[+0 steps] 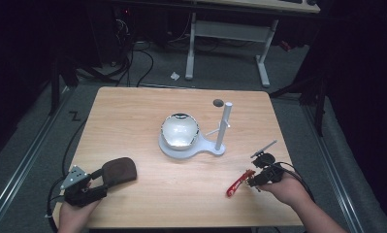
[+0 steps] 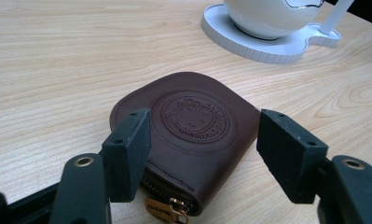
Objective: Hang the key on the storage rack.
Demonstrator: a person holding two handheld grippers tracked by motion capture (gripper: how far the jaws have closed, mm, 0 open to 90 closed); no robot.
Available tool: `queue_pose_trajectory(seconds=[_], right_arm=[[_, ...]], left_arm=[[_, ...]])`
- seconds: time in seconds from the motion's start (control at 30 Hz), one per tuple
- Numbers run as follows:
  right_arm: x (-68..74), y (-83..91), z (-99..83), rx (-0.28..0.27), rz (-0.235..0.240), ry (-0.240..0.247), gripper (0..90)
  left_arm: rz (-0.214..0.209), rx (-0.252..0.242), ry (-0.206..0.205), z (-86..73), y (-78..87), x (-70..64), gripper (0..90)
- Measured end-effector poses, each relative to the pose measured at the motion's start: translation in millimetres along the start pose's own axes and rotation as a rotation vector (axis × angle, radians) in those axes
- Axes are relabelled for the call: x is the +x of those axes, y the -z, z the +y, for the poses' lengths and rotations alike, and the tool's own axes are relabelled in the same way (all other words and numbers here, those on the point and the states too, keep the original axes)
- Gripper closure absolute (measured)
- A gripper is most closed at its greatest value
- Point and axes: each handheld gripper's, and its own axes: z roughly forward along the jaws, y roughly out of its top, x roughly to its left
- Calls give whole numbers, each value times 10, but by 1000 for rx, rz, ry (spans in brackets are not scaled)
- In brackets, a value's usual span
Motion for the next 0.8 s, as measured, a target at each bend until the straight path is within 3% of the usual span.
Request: queue_pose_trajectory(seconds=[0.2, 0.8], right_arm=[[48, 96, 9, -5, -1, 29, 658], [127, 426, 66, -32, -19, 54, 658]], left_arm=[[-3, 1, -2, -1, -8, 2, 354], [-6, 4, 1, -10, -17, 6, 354]])
